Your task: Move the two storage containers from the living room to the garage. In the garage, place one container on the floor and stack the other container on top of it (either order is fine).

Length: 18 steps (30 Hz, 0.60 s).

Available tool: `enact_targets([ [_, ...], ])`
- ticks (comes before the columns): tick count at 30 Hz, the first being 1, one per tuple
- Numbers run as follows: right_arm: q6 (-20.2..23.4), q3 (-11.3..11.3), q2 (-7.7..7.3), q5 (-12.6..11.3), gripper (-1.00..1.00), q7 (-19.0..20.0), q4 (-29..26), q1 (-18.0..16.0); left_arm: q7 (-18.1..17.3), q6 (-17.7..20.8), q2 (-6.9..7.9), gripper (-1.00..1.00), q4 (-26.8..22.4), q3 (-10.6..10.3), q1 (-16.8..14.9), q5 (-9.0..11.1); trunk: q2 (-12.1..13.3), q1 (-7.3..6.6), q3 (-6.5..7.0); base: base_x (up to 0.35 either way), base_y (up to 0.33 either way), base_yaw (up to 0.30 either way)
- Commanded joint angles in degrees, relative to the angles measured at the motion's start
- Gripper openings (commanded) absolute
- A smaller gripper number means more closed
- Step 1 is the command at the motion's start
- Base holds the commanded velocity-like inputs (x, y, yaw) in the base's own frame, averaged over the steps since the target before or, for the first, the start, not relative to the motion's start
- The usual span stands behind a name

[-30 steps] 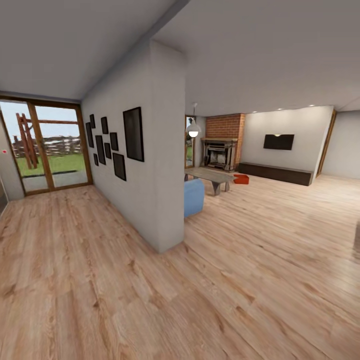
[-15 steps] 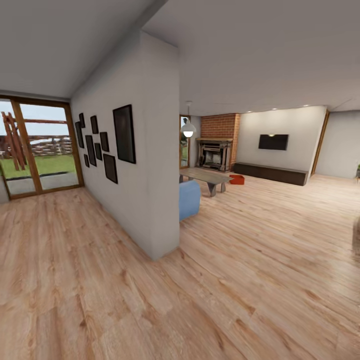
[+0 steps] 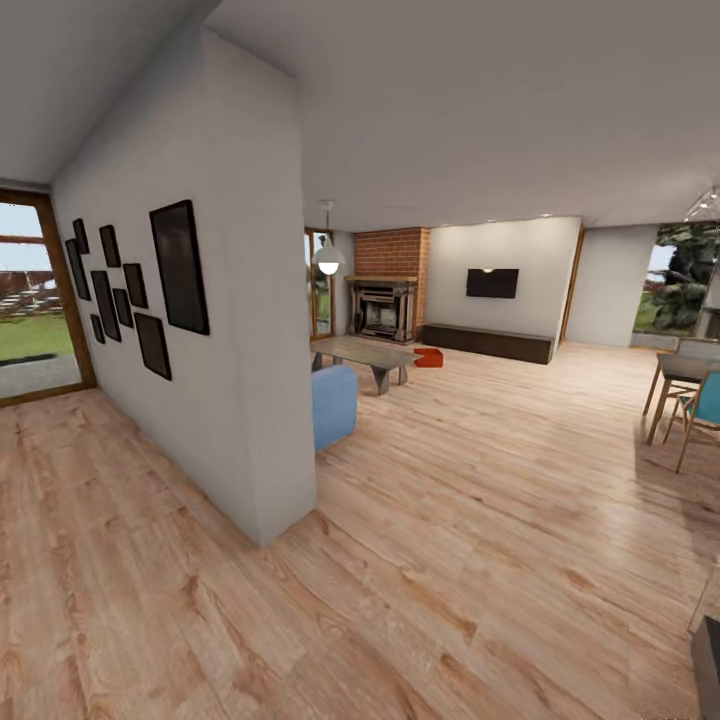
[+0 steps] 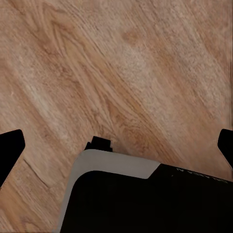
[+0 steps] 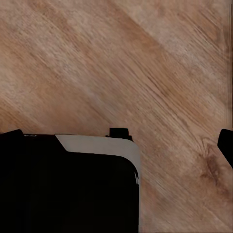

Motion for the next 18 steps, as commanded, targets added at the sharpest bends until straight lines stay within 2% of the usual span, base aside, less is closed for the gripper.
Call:
enact_targets([
  [1,-0.26,0.48,0.04,-0.36,1.0,0.02,0.17,-0.08,0.07,-0.15,0.01,1.0,0.01,-0.49,-0.02,0.44,-0.05,0.04,-0.08,0.322,0.0,-0.3],
  [18,-0.22,0.8,0.04,-0.27,1.0,0.02,0.17,-0.08,0.07,-0.15,0.01,1.0,0.01,-0.49,-0.02,0.43,-0.05,0.04,-0.08,0.322,0.0,-0.299],
])
